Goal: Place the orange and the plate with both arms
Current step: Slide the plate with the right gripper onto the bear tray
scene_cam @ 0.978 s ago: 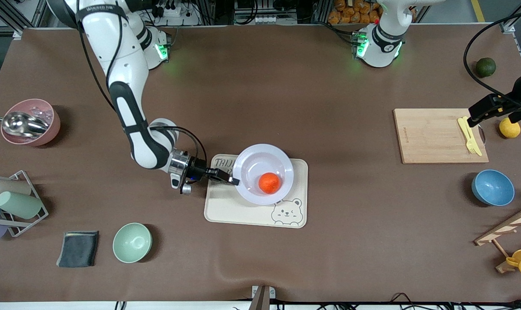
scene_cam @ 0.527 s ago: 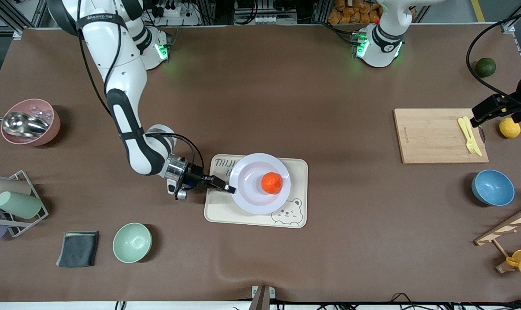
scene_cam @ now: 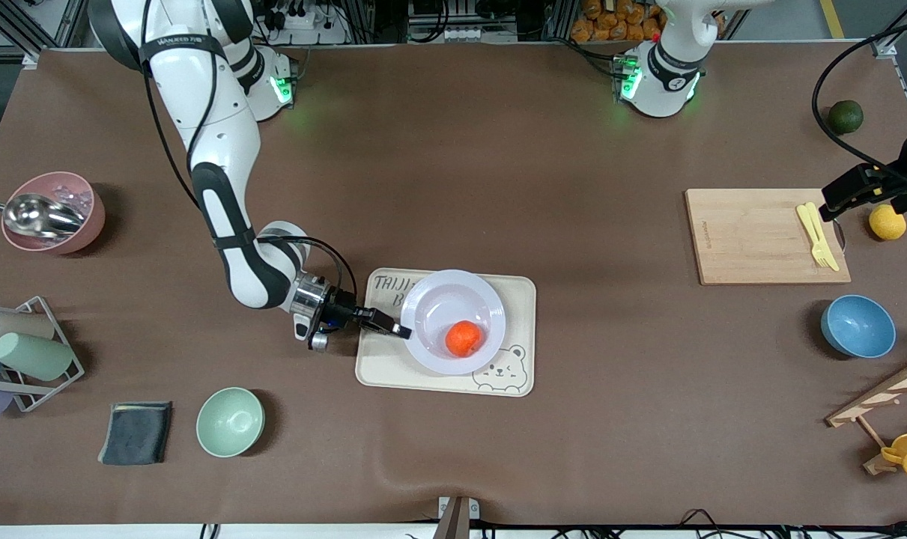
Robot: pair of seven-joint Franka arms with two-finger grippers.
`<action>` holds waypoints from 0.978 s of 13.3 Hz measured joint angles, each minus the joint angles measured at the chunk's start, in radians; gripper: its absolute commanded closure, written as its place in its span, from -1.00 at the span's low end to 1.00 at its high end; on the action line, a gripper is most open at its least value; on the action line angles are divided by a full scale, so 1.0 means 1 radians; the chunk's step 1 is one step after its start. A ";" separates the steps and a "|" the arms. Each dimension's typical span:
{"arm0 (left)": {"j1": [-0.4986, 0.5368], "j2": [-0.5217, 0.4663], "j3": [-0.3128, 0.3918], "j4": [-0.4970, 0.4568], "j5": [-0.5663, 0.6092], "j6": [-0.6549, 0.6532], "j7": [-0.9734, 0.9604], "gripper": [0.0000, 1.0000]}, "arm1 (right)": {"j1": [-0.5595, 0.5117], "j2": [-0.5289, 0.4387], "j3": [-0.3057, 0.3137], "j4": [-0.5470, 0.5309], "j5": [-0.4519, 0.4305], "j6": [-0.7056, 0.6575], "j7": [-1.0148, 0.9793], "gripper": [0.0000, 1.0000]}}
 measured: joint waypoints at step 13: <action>0.001 0.000 -0.001 0.005 0.000 0.000 0.000 -1.00 | 0.000 0.028 0.002 0.030 0.005 0.001 -0.031 0.34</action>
